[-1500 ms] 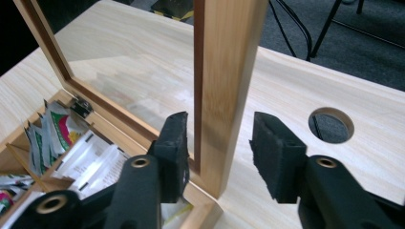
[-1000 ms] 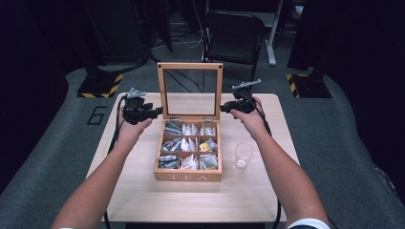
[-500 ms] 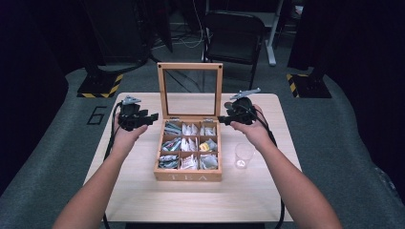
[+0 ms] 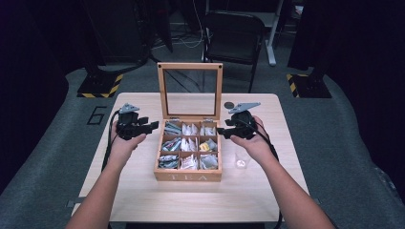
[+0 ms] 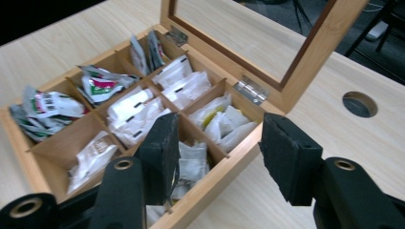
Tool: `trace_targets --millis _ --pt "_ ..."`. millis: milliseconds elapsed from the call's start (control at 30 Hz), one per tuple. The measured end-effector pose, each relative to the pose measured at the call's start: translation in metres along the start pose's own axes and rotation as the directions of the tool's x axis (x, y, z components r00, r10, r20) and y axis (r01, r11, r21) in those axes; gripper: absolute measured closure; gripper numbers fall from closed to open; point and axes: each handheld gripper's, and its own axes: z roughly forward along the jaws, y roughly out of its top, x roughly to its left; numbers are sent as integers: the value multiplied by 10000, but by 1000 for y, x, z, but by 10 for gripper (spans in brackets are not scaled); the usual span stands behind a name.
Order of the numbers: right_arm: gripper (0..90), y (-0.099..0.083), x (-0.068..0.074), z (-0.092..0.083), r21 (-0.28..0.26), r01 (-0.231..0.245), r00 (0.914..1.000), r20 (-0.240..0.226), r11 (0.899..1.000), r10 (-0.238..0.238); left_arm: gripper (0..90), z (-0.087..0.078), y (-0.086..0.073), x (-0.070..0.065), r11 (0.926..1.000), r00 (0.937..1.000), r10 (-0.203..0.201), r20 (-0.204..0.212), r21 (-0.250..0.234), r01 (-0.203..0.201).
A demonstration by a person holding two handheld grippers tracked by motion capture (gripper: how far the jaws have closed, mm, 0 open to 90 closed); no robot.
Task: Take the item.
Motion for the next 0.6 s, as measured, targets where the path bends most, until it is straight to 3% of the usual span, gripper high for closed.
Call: trace_targets --millis 167,333,500,600 --pt "543 -10 11 -1 50 221 9997 -120 9997 -221 447 -1 -12 1 9998 9999 -111 -38 178 112" --pt "620 -21 21 4 289 303 9986 -433 9991 -290 447 -7 -22 0 9999 9999 -146 -50 -7 146" --pt "639 -26 28 4 391 610 9977 -324 9974 -597 446 -14 -27 -3 9997 9999 -166 -28 -172 166" --pt "638 -29 34 5 330 469 9978 -480 9984 -453 445 -18 -30 -5 9997 9998 -170 52 -171 171"
